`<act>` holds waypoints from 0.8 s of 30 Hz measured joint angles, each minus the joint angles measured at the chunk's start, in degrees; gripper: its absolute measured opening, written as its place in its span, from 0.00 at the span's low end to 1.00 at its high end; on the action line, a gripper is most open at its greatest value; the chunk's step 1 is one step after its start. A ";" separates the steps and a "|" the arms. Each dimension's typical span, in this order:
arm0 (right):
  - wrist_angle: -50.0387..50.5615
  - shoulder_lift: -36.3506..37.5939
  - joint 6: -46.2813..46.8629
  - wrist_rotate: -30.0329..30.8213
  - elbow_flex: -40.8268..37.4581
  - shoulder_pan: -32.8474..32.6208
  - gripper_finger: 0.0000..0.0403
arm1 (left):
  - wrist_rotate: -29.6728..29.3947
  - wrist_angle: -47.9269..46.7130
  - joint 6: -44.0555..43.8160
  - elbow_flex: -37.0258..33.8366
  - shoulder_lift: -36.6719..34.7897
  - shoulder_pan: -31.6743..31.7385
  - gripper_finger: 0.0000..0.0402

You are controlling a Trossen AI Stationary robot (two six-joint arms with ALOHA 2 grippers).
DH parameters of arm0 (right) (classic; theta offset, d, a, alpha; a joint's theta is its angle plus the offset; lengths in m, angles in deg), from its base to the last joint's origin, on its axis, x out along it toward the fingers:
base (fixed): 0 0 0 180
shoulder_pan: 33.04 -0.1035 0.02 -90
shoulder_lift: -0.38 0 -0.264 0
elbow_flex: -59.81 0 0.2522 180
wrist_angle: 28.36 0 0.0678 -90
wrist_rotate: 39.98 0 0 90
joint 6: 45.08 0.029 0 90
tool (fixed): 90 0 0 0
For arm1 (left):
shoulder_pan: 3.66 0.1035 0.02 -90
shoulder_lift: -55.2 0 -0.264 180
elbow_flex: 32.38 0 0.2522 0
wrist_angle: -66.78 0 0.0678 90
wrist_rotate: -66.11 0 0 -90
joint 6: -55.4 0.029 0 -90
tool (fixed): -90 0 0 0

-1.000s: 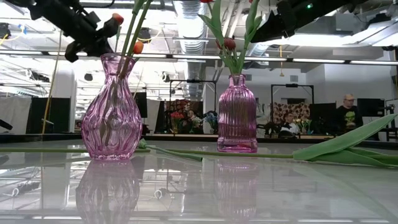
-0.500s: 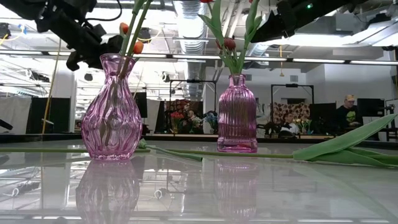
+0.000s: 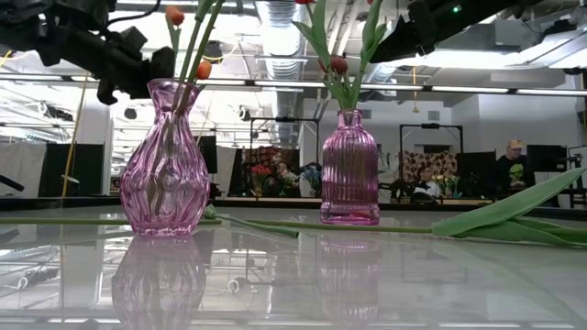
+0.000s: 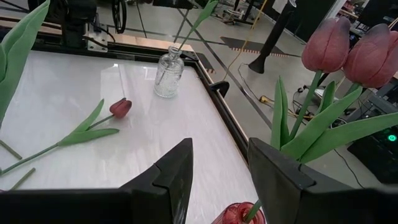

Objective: Sort flowers into vase by color
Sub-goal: Put the top orange flower into the clear vase

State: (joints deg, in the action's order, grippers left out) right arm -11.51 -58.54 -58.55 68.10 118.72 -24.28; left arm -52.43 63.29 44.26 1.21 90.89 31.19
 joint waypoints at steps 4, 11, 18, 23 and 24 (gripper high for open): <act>-0.02 -0.01 0.00 0.00 0.00 -0.01 0.45 | -1.08 -0.14 1.51 -0.71 -0.25 -0.30 0.00; -0.01 -0.01 0.00 0.00 0.00 0.01 0.45 | -1.87 0.87 1.72 -2.86 -0.23 -0.30 0.00; -0.01 0.00 0.00 -0.01 0.00 0.00 0.45 | -2.30 1.30 3.30 -3.18 -0.20 -0.30 0.00; -0.02 0.00 0.00 -0.01 0.00 0.01 0.45 | -2.28 1.26 4.04 -3.18 -0.18 -0.28 0.00; 0.00 -0.01 0.00 -0.01 0.00 0.01 0.45 | -2.28 1.27 3.98 -3.18 -0.18 -0.28 0.00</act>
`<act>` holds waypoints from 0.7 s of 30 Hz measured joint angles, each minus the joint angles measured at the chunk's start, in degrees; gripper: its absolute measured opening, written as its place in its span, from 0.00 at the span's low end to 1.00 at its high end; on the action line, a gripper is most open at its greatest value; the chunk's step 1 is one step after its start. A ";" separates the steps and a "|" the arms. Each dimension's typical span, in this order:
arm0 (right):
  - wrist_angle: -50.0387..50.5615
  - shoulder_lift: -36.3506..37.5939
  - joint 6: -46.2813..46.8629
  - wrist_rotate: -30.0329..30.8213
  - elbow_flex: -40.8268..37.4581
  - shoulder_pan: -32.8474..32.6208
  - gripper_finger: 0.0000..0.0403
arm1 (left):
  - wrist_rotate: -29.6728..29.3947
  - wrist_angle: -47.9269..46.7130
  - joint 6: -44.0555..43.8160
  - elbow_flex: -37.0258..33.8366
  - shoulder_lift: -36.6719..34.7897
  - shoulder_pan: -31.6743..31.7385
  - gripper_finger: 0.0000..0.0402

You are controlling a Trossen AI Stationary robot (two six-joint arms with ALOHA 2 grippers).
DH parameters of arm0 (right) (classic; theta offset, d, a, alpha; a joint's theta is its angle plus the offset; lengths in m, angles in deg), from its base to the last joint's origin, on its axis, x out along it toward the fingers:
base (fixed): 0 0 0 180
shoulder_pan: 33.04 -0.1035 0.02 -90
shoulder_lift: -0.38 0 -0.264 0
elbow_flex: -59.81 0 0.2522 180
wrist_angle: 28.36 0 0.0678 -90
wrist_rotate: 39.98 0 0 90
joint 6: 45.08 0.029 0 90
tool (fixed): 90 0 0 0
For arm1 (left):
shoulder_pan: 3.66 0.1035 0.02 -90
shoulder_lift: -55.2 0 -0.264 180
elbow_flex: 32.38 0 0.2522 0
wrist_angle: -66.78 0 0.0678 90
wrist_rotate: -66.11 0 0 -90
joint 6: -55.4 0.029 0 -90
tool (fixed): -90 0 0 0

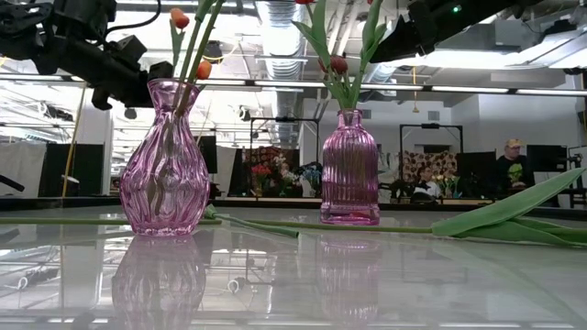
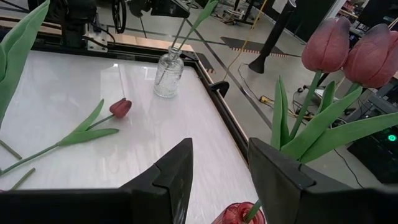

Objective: Sort flowers into vase by color
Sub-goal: Put the top orange flower into the clear vase

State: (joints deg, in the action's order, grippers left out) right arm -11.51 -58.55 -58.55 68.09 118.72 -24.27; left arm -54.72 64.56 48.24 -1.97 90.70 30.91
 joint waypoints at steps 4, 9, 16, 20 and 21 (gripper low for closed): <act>-0.01 0.01 0.00 0.00 0.00 -0.01 0.45 | 0.00 0.02 -0.74 0.00 0.00 0.00 0.00; -0.02 0.01 0.00 0.01 0.00 -0.02 0.45 | 0.00 2.63 -0.88 0.00 0.02 0.00 0.00; -0.01 -0.01 0.00 0.01 0.00 0.00 0.45 | -0.03 3.48 0.97 0.00 0.33 0.02 0.00; 0.00 0.01 -0.02 0.01 0.00 -0.02 0.45 | -0.10 3.26 1.84 0.00 1.73 0.02 0.00; -0.01 0.01 0.00 0.00 0.00 -0.01 0.45 | -0.30 3.36 1.98 0.00 2.17 0.02 0.00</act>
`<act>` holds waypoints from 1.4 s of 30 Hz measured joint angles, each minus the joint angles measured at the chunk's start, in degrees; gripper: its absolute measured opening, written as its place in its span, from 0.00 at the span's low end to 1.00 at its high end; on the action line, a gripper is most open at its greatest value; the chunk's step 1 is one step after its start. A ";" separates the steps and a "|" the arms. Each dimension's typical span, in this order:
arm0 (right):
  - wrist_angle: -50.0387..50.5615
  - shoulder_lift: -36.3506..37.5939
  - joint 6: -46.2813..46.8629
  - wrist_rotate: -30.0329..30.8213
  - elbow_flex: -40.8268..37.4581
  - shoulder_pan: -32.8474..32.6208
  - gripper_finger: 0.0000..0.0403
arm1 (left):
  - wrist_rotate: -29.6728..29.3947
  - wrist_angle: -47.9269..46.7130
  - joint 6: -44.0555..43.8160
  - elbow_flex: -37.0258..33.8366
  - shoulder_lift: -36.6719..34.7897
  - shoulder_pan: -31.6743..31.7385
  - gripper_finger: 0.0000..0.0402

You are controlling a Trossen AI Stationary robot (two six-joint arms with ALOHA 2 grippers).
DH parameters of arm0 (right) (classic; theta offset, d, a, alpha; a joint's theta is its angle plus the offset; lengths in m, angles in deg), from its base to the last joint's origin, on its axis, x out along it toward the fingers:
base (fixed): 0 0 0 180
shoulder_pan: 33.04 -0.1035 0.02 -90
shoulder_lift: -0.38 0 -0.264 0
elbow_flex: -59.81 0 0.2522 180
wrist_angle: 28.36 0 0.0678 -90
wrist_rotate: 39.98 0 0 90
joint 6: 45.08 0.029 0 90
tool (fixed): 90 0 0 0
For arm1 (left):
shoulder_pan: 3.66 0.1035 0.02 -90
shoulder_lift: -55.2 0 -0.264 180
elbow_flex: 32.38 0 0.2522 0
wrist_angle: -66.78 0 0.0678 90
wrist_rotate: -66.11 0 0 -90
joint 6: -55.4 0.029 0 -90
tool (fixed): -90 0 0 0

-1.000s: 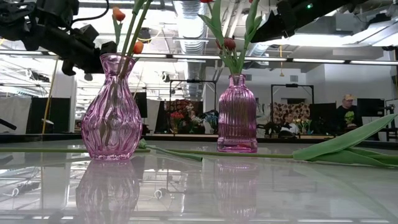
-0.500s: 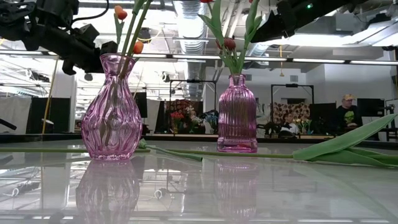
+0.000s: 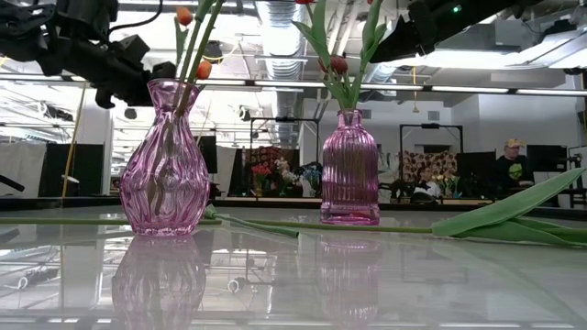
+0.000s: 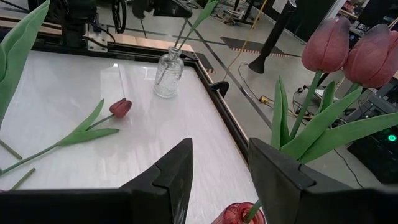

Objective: Sort flowers into vase by color
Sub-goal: Put the top orange flower into the clear vase

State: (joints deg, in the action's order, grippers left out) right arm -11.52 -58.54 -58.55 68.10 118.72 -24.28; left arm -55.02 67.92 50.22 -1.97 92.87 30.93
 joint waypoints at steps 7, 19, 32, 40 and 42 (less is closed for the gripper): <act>0.01 0.00 -0.02 0.00 0.00 0.00 0.45 | -1.79 0.02 0.05 0.00 2.78 0.00 0.00; -0.01 0.00 -0.02 -0.01 0.00 0.02 0.45 | -1.09 -3.02 0.81 0.00 2.66 0.00 0.00; 0.00 -0.01 -0.02 0.01 0.00 0.02 0.45 | -1.02 -5.22 0.66 0.00 2.66 -0.02 0.00; 0.00 0.00 -0.02 0.00 0.00 -0.01 0.45 | -0.97 -5.22 0.66 0.00 2.66 -0.02 0.00; 0.00 0.00 -0.02 0.00 0.00 -0.01 0.45 | -0.97 -5.33 0.66 0.00 2.66 -0.02 0.00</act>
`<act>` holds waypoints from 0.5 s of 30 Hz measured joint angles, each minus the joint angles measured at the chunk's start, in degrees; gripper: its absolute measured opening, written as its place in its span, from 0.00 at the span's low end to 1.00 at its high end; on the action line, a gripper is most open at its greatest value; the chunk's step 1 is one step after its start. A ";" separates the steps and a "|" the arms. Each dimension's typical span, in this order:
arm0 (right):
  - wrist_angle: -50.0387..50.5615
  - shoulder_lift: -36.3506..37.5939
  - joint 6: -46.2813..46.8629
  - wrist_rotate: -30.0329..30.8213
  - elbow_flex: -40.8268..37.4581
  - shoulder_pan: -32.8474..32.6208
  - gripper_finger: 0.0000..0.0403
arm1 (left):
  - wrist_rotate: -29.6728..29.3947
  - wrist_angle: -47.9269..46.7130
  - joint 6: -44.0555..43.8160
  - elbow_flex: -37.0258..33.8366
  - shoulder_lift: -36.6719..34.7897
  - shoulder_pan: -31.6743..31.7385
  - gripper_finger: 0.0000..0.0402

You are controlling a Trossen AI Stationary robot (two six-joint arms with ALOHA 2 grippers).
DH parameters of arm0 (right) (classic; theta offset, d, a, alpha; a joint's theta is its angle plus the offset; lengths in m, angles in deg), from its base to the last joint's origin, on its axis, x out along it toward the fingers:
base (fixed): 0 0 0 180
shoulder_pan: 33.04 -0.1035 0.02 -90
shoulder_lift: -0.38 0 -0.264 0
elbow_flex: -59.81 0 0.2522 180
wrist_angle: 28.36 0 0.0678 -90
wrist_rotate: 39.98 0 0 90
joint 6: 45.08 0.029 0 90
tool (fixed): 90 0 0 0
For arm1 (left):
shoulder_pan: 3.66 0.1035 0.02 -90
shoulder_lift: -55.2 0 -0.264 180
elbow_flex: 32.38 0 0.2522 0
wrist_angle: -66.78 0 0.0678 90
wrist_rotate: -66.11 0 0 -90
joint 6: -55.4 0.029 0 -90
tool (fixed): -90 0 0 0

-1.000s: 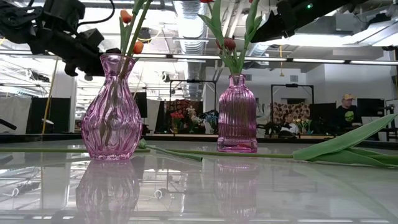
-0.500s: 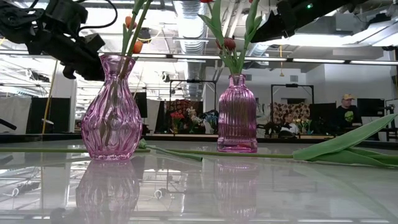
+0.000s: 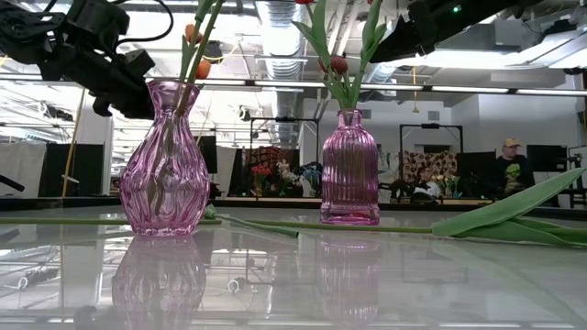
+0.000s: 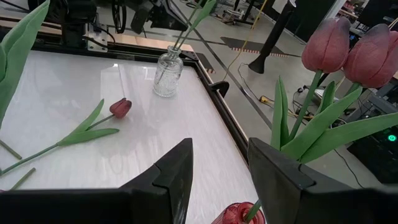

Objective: Sort flowers into vase by color
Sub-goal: Put the top orange flower into the clear vase

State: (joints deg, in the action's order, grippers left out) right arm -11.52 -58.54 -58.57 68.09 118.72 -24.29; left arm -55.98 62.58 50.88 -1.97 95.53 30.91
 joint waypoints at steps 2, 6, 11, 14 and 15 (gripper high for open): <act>0.00 0.00 0.00 0.00 0.00 0.01 0.45 | 0.04 -0.62 -0.03 0.00 0.00 0.00 0.00; 0.01 -0.02 0.00 0.01 0.00 0.02 0.45 | 0.11 -4.22 -1.24 0.40 0.00 0.00 0.00; -0.01 -0.02 0.00 0.01 0.00 0.02 0.45 | 0.09 -6.32 -2.67 0.44 0.00 0.01 0.00; -0.01 -0.02 0.00 -0.01 0.00 0.02 0.45 | 0.09 -6.31 -2.70 0.44 0.00 0.01 0.00; -0.01 -0.01 0.00 -0.01 0.00 0.02 0.45 | 0.23 -6.30 -2.68 0.44 0.00 0.02 0.00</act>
State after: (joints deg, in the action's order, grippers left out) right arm -11.53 -58.55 -58.57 68.08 118.72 -24.27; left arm -55.75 56.28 48.20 -1.54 95.53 30.93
